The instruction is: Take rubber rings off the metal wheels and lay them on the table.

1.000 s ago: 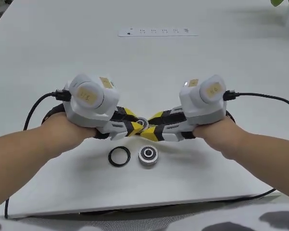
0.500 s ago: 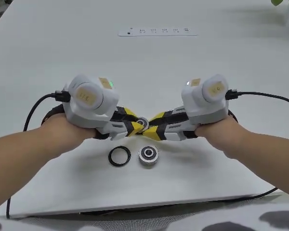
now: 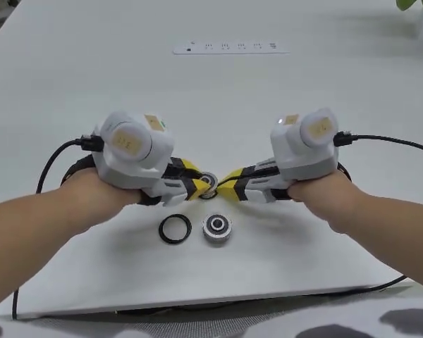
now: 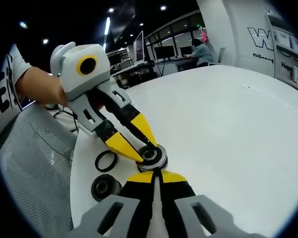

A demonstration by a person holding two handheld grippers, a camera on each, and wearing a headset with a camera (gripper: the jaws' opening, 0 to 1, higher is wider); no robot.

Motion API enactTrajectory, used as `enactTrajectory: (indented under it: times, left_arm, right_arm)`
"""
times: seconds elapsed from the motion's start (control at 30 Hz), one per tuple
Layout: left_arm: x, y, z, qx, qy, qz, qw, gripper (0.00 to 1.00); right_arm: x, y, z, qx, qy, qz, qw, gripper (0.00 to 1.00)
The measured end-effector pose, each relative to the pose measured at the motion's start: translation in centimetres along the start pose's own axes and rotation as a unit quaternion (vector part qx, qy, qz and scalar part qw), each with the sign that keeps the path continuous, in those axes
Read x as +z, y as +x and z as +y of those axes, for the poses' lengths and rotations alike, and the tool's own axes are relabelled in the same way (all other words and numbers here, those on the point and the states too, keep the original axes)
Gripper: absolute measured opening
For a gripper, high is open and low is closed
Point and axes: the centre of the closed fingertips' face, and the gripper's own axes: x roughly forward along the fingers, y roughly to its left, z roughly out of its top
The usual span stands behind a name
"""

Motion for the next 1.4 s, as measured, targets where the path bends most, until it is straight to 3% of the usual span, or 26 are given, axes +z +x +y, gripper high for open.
enactTrajectory:
  times: [0.37,0.57,0.8,0.87,0.97,1.1,1.4]
  left_arm:
    - [-0.1,0.0,0.0,0.004,0.003,0.002,1.0000,0.13]
    - [-0.1,0.0,0.0,0.006,0.002,0.000,1.0000,0.13]
    - [-0.1,-0.1,-0.1,0.010,0.001,-0.001,1.0000,0.13]
    - [-0.1,-0.1,-0.2,0.010,0.001,-0.001,1.0000,0.13]
    - [0.0,-0.1,-0.2,0.010,0.002,0.000,0.9999,0.13]
    - [0.0,0.0,-0.2,0.012,0.001,0.000,0.9999,0.13]
    - [0.1,0.1,-0.2,0.016,0.001,0.004,0.9999,0.13]
  right_arm:
    - [-0.1,-0.1,-0.4,-0.003,0.066,-0.016,0.9977,0.00]
    - [0.1,-0.4,-0.4,-0.001,0.112,-0.031,0.9932,0.00]
    - [0.4,-0.6,-0.2,-0.003,0.137,-0.047,0.9894,0.00]
    - [1.1,-0.8,-0.2,0.003,0.163,-0.068,0.9842,0.00]
    - [1.0,-0.8,-0.2,0.000,0.163,-0.068,0.9844,0.00]
    - [1.2,-0.9,-0.2,0.006,0.185,-0.081,0.9795,0.00]
    - [1.5,-1.0,-0.2,0.007,0.196,-0.083,0.9771,0.00]
